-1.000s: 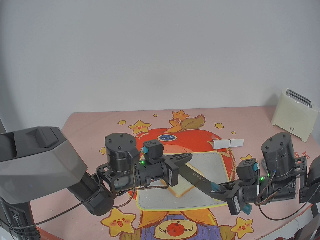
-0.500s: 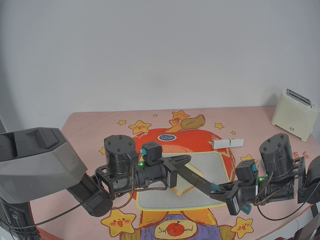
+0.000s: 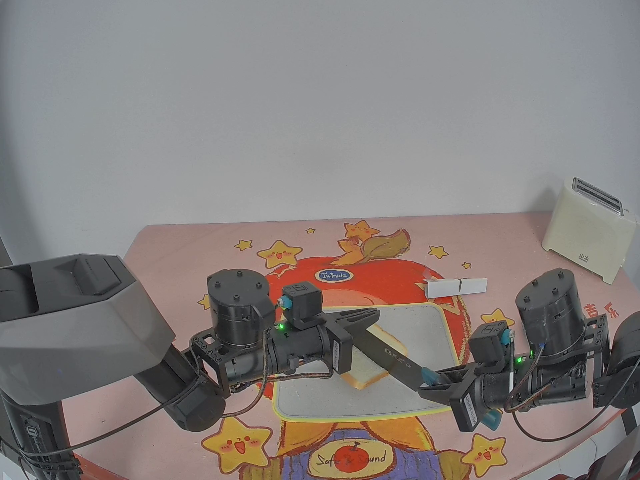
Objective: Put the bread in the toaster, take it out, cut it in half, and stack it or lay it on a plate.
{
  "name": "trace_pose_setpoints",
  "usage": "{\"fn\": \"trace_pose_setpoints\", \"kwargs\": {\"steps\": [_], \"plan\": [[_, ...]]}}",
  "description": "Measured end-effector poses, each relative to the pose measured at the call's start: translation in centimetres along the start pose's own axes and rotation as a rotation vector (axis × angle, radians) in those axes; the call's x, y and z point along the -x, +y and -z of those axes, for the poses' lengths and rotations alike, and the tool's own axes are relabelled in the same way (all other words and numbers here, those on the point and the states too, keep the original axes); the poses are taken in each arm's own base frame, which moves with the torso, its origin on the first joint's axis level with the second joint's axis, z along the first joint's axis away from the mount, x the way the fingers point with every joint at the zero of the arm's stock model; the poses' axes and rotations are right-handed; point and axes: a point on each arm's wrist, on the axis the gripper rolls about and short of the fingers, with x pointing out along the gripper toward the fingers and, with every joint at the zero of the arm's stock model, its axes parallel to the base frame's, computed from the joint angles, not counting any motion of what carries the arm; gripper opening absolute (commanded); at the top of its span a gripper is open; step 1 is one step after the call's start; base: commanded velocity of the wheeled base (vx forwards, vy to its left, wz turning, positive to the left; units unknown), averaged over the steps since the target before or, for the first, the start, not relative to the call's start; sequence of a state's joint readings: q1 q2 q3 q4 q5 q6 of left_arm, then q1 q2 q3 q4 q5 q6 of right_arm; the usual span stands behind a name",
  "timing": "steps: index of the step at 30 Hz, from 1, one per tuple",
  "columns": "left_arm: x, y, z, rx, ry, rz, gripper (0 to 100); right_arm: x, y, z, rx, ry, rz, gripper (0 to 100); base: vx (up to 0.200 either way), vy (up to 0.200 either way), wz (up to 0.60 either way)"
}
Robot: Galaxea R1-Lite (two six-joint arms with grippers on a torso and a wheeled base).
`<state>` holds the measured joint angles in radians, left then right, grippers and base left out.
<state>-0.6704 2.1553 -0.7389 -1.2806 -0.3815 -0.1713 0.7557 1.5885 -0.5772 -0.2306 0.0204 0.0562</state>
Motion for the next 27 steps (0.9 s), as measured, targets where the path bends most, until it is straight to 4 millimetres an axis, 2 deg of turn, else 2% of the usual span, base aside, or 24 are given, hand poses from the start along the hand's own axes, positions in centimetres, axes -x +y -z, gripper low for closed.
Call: {"fn": "trace_pose_setpoints", "kwargs": {"steps": [27], "plan": [[-0.11,0.30,0.83,0.003,0.007,-0.003,0,0.08,0.04,-0.28,-0.001,-0.020,-0.008,0,0.000,0.000,0.00]]}}
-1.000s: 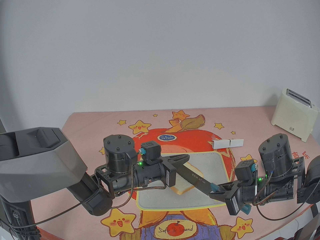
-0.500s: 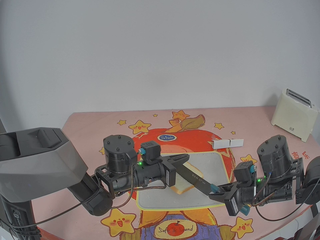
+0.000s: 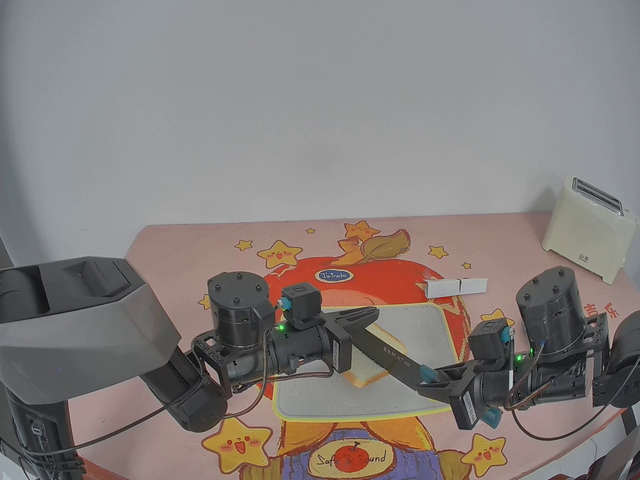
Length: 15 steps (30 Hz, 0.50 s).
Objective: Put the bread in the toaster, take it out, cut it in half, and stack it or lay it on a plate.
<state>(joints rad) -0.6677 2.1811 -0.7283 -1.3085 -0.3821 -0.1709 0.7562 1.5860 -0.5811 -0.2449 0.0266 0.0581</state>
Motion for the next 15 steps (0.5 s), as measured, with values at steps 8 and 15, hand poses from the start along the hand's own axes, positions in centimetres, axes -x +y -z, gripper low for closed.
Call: {"fn": "trace_pose_setpoints", "kwargs": {"steps": [8,15], "plan": [[0.13,-0.07,-0.09,0.002,0.003,-0.001,0,-0.16,0.01,0.20,0.002,0.013,0.001,0,0.000,0.000,0.00],[0.19,-0.05,-0.01,0.002,0.003,-0.002,0,0.00,0.00,-0.03,-0.001,0.000,-0.001,0,0.000,0.000,0.00]]}}
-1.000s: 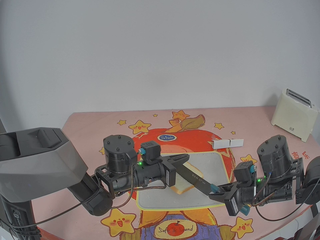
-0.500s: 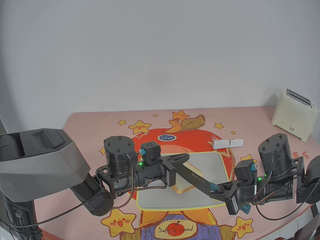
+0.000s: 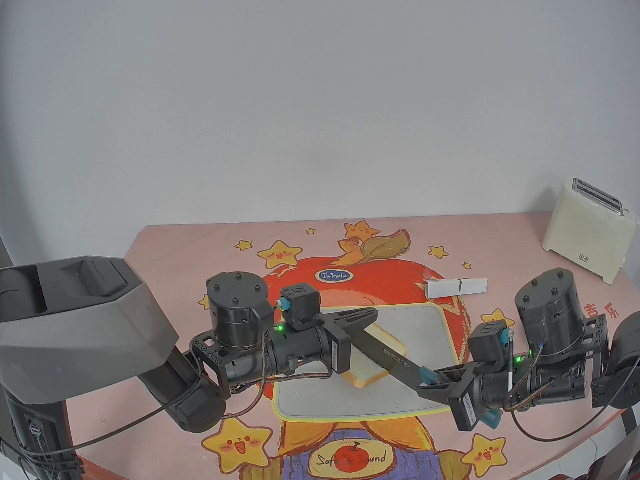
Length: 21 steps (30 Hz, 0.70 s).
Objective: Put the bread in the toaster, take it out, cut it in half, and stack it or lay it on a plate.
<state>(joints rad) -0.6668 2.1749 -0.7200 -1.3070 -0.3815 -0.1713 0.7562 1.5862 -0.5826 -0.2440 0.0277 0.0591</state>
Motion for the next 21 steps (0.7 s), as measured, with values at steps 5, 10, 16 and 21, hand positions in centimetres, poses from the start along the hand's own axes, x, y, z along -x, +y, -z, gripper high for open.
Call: {"fn": "trace_pose_setpoints", "kwargs": {"steps": [5,10,16,21], "plan": [[0.00,0.00,0.00,0.000,0.001,0.000,0,0.01,0.00,-0.01,0.000,-0.001,0.001,0,0.000,0.000,0.00],[0.06,-0.05,-0.17,0.000,-0.001,0.001,0,-0.11,-0.01,0.15,0.002,0.009,0.001,0,0.000,0.000,0.00],[0.30,-0.19,-0.60,0.001,0.001,0.000,0,-0.34,-0.03,0.30,0.002,0.021,0.003,0,0.000,0.000,0.00],[0.43,-0.01,-0.68,0.000,-0.003,-0.005,0,-0.43,-0.04,0.27,0.000,0.019,0.002,0,0.000,0.000,0.00]]}}
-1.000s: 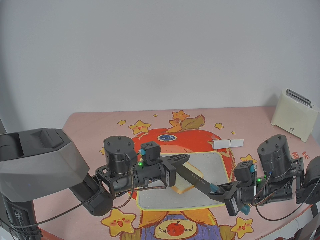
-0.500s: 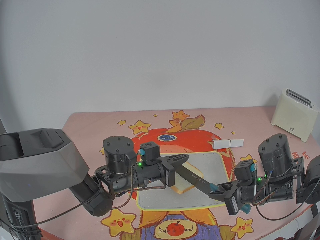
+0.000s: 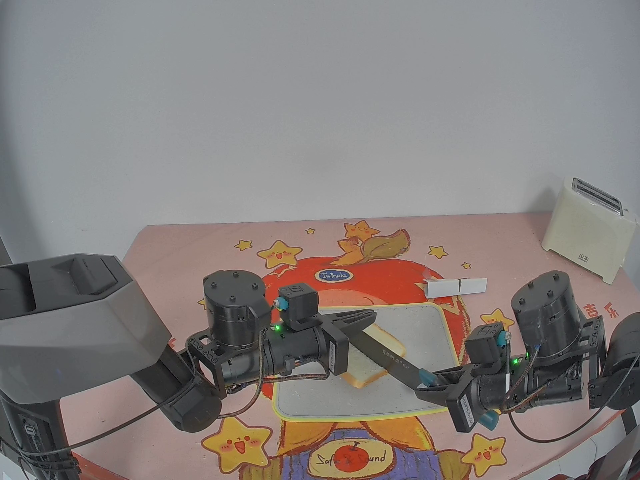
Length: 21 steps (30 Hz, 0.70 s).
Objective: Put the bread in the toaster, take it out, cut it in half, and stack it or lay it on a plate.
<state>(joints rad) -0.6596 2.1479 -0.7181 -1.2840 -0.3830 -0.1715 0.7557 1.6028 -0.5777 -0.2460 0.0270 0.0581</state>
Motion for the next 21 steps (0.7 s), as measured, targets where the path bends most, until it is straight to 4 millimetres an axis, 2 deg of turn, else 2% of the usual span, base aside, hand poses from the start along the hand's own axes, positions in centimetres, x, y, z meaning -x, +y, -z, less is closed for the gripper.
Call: {"fn": "trace_pose_setpoints", "kwargs": {"steps": [10,21], "plan": [[0.12,0.44,0.11,0.002,-0.003,-0.012,0,0.32,0.04,-0.53,-0.013,-0.024,-0.002,0,0.000,0.000,0.00],[0.14,0.42,0.09,0.002,-0.001,-0.013,0,-0.01,0.04,-0.12,-0.011,0.004,-0.001,0,0.000,0.000,0.00]]}}
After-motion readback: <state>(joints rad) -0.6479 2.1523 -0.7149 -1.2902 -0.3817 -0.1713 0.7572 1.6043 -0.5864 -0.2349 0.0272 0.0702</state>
